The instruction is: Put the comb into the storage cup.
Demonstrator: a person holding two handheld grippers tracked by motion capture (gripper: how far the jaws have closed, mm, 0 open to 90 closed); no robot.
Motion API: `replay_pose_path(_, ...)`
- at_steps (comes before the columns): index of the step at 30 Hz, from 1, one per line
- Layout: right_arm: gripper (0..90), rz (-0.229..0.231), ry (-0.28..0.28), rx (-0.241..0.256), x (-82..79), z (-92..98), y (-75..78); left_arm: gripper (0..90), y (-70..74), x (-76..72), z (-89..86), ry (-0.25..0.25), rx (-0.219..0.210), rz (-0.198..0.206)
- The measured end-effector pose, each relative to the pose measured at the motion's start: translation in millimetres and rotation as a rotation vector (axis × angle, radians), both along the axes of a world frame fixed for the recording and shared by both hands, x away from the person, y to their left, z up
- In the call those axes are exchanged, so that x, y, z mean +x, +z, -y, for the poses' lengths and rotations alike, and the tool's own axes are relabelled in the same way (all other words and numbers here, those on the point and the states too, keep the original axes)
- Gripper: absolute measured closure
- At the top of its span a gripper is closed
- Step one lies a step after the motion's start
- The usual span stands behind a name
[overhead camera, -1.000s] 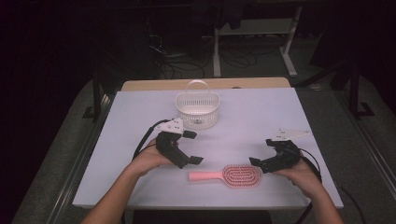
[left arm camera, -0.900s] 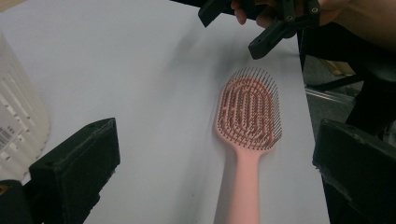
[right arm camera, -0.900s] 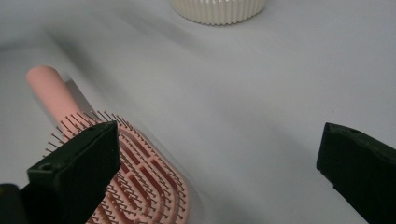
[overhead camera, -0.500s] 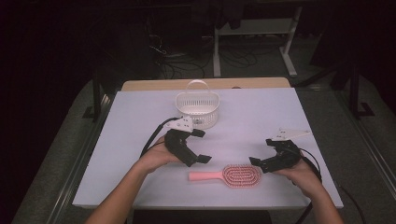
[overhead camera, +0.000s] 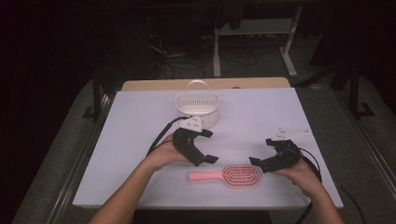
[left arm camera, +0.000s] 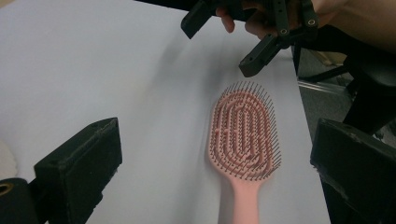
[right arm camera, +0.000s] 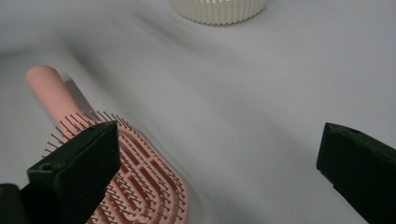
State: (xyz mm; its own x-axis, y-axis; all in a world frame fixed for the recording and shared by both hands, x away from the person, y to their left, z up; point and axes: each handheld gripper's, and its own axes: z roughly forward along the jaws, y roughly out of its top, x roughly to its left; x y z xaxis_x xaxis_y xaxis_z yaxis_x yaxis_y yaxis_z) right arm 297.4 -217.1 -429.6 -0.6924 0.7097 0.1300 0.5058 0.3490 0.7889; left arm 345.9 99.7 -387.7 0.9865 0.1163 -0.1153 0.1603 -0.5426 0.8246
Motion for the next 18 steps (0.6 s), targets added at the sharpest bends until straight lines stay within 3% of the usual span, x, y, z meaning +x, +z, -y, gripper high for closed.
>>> replay_pose_path(18, 0.0, 0.003, -0.003, 0.003, -0.8, 0.9, 0.9, 5.5, -7.0, -2.6, 9.5, -0.038, 0.118, 0.001)
